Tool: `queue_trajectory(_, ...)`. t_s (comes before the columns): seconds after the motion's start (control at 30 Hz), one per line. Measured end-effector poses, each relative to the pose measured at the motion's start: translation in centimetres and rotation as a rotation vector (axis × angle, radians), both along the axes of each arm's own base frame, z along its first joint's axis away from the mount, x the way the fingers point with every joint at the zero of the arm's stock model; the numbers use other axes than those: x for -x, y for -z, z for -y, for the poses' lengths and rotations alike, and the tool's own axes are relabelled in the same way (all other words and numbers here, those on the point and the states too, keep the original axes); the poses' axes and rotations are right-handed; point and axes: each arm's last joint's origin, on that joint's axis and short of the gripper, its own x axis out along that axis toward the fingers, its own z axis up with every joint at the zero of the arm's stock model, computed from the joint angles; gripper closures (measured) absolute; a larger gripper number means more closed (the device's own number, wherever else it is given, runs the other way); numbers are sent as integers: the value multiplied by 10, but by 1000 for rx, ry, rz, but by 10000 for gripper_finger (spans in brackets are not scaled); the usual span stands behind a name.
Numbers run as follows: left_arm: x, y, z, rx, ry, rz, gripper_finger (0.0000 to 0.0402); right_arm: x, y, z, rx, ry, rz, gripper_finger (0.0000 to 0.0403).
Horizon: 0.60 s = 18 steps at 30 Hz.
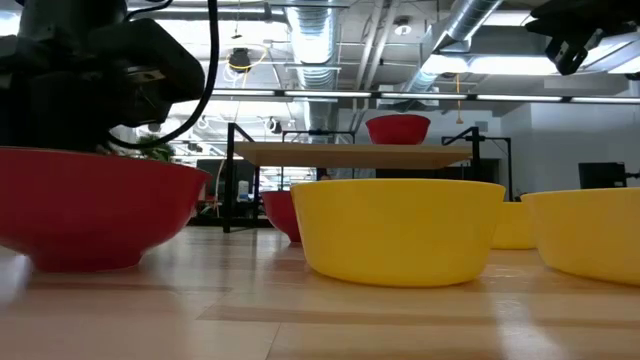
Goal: Pick & Place Mini bowls
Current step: Stack the bottom white bowl on top of the white bowl on the shelf
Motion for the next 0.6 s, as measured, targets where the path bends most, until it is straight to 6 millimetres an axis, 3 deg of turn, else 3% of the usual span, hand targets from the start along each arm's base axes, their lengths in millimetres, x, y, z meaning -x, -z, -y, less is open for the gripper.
queue_trajectory(0.13,-2,-5,1,22,2,28,388,0,0,0,0,0,0,339)
queue_trajectory(0.43,3,-15,-2,17,-1,55,391,0,0,0,0,0,0,339)
queue_trajectory(0.6,8,-31,-6,18,-7,119,392,0,0,0,0,0,0,339)
